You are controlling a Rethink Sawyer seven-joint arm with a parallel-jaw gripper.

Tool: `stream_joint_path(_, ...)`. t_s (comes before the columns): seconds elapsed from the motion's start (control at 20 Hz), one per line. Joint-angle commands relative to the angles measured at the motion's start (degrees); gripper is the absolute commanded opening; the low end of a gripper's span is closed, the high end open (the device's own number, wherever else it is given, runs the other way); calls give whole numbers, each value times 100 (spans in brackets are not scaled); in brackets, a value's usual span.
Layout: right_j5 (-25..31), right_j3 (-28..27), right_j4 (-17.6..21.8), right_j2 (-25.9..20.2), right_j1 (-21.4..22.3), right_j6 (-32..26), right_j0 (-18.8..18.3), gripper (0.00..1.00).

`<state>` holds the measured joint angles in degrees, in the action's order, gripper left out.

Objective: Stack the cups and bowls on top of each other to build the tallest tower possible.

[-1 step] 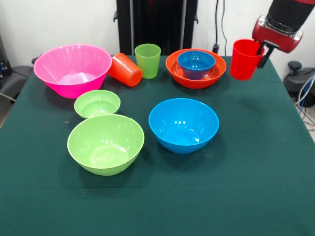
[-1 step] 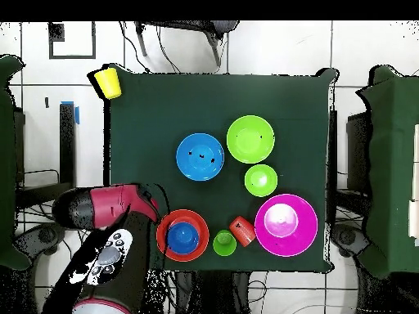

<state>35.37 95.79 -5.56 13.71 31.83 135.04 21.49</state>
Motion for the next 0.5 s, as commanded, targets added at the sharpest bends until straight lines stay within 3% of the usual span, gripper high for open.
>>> stream_joint_path(0.05, 113, -63, 380, -222, 25, 158, -49, 0)
stream_joint_path(0.3, 127, 416, 513, -253, 535, -369, -486, 0)
stream_joint_path(0.5, -57, 666, 691, -340, 616, -544, -740, 0)
